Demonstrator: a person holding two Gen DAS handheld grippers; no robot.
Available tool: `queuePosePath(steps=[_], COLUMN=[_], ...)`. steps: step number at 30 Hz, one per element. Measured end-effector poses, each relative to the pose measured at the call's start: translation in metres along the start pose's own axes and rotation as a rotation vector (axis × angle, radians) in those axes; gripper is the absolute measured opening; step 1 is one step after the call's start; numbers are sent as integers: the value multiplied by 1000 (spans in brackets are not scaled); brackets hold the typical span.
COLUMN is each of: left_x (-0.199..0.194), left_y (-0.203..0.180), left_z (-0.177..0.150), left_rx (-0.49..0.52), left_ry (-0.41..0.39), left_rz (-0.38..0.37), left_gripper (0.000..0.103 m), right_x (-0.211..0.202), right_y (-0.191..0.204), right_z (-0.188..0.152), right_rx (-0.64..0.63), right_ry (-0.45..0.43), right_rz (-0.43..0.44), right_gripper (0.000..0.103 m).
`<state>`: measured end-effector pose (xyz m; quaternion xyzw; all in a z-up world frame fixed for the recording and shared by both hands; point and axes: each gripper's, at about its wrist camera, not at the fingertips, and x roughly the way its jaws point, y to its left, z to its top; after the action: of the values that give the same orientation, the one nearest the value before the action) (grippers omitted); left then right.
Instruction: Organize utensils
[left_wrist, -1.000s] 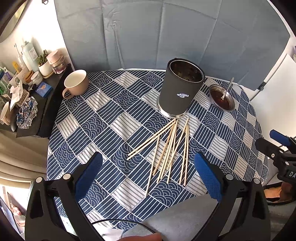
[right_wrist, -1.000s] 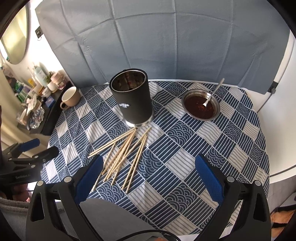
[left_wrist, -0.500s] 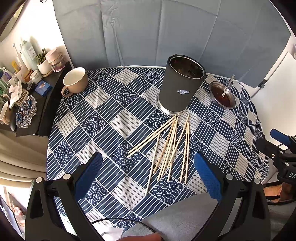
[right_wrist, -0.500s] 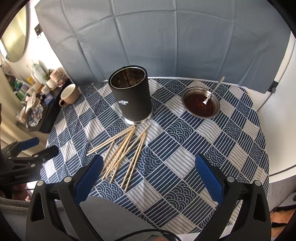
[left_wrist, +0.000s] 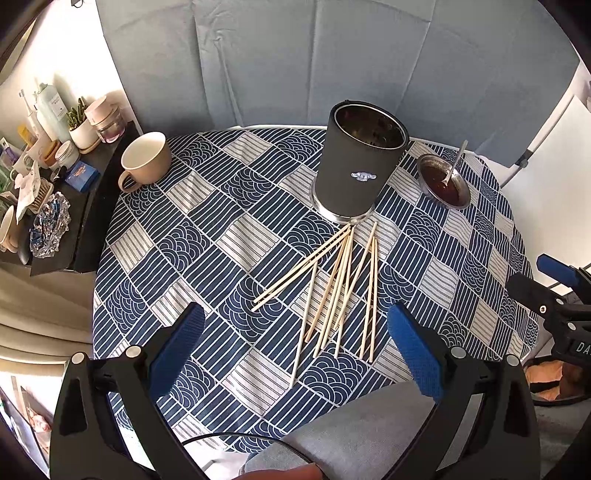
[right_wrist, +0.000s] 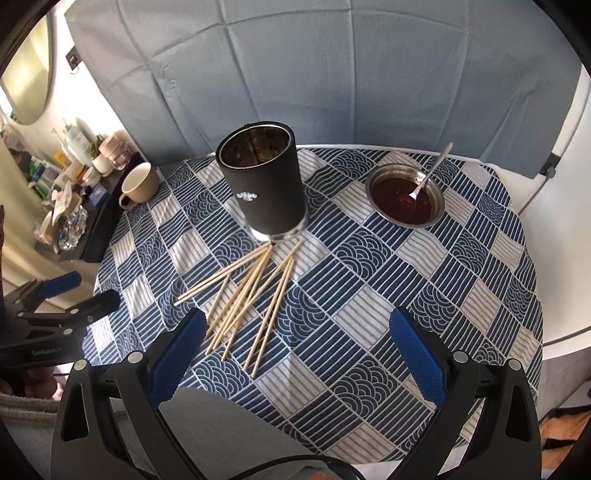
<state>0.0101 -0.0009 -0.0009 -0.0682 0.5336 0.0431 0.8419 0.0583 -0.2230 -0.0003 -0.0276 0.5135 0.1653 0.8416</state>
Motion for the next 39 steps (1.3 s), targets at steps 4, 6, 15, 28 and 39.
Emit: queuePosePath(steps=[4,6,15,28,39], left_x=[2,4,16,48,104], left_y=[-1,-2,-1,-4,-9], left_z=[1,2,6,14,16], left_rx=[5,8,10,23,71], left_ry=[9,17,57,154,299], left_rz=[-3,-4,-3,-8,-23], left_gripper=[97,97,97,97,97], right_x=[5,6,21,57,116], right_y=[-1,-1,-2,-5,4], right_z=[0,0,4,11,15], right_rx=[4,5,9,16,-58], right_ry=[16,21,59,144,258], right_rz=[7,6,11,1,-35], right_gripper=[95,95,95,95,95])
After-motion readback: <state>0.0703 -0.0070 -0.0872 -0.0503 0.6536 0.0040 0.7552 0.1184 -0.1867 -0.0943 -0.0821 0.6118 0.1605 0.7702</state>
